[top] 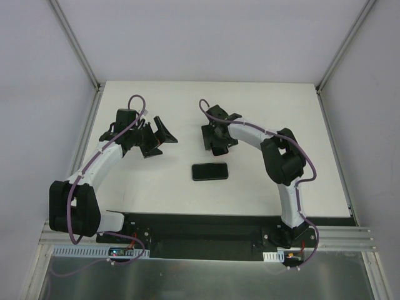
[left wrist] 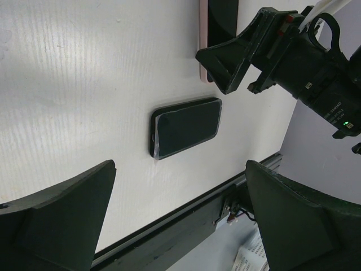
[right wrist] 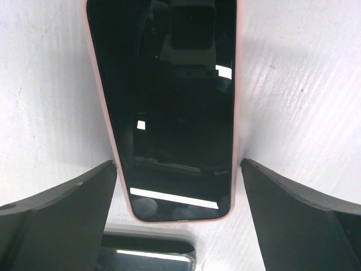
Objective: Take the phone out of the phone case
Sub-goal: Pick up the phone at the center of the board, then remove the phone case from the phone.
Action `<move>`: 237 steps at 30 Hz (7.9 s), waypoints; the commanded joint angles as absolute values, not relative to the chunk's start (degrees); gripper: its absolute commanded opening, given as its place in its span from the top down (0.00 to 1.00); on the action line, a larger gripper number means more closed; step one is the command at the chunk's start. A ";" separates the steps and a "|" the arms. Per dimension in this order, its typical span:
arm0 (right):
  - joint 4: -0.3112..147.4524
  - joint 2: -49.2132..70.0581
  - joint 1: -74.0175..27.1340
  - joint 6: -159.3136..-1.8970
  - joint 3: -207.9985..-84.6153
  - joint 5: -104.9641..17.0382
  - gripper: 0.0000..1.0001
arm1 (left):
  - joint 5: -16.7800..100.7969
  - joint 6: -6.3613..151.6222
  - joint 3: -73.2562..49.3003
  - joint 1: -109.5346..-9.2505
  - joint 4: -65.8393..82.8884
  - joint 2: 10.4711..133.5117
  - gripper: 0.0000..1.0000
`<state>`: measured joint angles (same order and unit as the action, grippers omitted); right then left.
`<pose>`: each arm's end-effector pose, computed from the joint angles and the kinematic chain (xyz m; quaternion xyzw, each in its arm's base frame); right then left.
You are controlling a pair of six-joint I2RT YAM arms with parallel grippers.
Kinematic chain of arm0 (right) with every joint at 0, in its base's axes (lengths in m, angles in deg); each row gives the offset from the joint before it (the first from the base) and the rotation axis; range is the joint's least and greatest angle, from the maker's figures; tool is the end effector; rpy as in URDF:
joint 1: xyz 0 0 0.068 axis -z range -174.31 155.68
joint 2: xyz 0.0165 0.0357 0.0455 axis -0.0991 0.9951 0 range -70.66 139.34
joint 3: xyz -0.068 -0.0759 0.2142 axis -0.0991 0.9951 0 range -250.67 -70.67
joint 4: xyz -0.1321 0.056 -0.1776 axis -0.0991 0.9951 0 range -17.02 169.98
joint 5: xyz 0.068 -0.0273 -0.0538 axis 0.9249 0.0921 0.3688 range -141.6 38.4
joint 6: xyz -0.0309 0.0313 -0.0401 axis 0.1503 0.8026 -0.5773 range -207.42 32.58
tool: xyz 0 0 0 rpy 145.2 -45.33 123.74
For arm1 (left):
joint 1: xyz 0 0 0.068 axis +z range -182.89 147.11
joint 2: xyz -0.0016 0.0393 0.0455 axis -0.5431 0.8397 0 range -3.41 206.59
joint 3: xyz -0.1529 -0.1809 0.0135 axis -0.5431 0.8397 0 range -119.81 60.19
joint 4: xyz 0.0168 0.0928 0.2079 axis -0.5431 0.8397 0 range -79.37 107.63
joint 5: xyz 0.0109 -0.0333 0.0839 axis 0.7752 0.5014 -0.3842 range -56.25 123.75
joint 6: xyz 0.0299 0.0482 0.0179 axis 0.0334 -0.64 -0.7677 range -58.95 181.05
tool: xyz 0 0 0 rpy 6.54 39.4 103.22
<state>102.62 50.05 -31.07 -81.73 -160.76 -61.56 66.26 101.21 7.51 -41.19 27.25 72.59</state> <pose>0.3286 0.2361 0.1522 -0.2364 0.9337 0.0143 0.2686 0.2597 -0.0616 0.2349 -0.1249 0.8690 -0.3980 0.2663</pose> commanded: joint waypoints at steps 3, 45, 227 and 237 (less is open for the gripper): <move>103.91 48.17 -30.97 -92.60 -159.88 -62.42 0.04 | 67.32 101.57 6.14 -41.42 26.89 71.38 0.01; 99.87 30.16 -35.53 -85.14 -153.38 -53.89 0.89 | 55.81 105.16 2.89 -52.05 17.22 79.47 0.01; 87.39 5.82 -28.07 -75.20 -129.12 -40.80 0.60 | 94.13 156.86 7.99 -48.54 -60.22 88.43 1.00; 81.53 4.75 -25.60 -74.68 -129.13 -22.53 0.00 | 95.80 153.51 5.53 -48.54 -55.82 87.90 1.00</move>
